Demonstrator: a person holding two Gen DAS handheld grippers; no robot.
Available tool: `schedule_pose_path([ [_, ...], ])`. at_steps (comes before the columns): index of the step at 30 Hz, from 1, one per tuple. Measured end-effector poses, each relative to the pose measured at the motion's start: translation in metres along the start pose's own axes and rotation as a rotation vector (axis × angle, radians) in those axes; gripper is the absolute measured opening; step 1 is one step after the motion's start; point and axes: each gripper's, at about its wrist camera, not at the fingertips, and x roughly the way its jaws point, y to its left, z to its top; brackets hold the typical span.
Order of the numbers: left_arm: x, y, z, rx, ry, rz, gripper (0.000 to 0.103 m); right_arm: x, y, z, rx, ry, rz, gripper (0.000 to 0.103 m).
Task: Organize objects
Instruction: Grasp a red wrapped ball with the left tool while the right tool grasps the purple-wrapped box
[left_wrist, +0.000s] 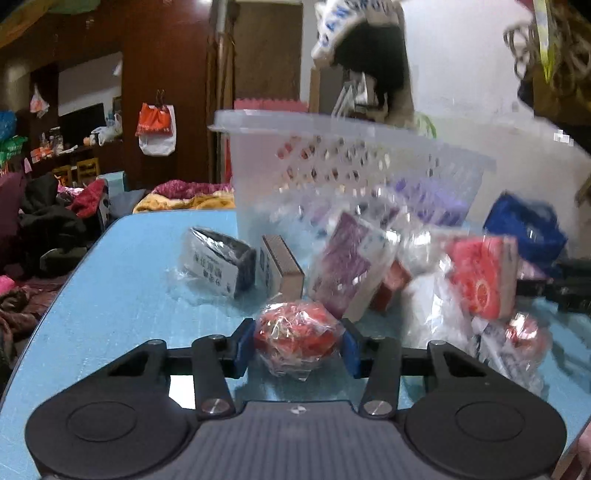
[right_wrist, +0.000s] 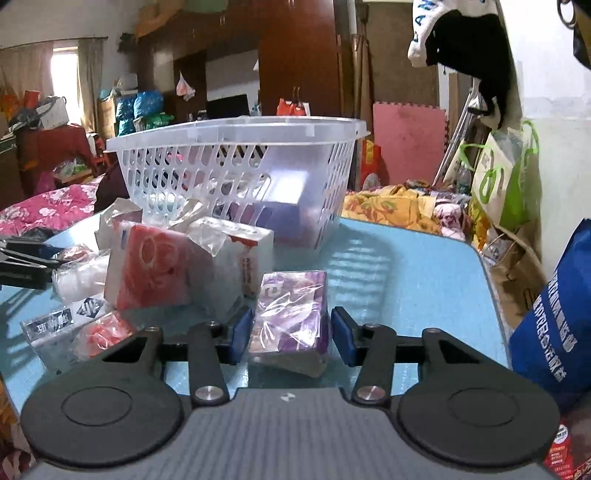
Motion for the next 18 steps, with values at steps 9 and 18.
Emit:
schedule_pose_path([
  [9, -0.011, 0.008, -0.007, -0.061, -0.093, -0.054, 0.052, -0.025, 0.009, -0.001, -0.026, -0.187, -0.034, 0.049],
  [18, -0.029, -0.005, 0.018, -0.043, -0.166, -0.099, 0.052, -0.036, 0.016, 0.020, -0.015, -0.255, -0.028, 0.049],
])
